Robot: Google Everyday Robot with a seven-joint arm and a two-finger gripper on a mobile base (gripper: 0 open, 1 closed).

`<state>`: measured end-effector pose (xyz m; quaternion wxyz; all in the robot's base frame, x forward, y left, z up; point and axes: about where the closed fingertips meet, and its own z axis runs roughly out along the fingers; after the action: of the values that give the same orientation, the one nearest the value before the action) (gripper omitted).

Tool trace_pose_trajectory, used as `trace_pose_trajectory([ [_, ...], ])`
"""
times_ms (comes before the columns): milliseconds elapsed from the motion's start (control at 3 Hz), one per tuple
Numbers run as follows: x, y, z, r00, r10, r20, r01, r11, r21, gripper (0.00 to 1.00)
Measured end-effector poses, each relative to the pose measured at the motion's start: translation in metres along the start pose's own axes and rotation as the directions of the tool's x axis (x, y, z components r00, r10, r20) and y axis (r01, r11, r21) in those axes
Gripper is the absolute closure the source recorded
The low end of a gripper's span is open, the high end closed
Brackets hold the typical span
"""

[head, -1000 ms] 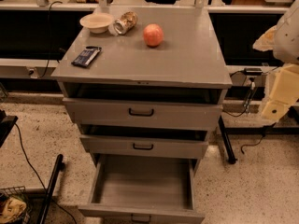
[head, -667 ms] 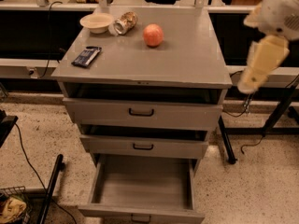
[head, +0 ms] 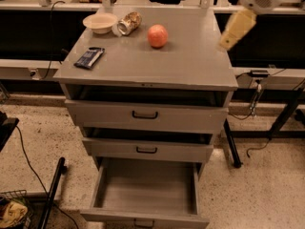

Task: Place apple into bottom drawer

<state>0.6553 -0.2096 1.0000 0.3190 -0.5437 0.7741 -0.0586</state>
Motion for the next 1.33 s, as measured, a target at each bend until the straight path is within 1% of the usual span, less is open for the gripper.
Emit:
trace_pose_trajectory([
  [333, -0.009, -0.024, 0.011, 0.999, 0.007, 0.05, -0.011, 0.9976, 0.069, 0.0],
  [667, -0.009, -0.024, 0.011, 0.999, 0.007, 0.05, -0.011, 0.9976, 0.069, 0.0],
  [1000, -0.011, -0.037, 0.03, 0.995, 0.071, 0.075, -0.077, 0.9933, 0.086, 0.0],
  [1333, -0.031, -0.078, 0.082, 0.957, 0.18, 0.228, -0.215, 0.9664, 0.141, 0.0],
])
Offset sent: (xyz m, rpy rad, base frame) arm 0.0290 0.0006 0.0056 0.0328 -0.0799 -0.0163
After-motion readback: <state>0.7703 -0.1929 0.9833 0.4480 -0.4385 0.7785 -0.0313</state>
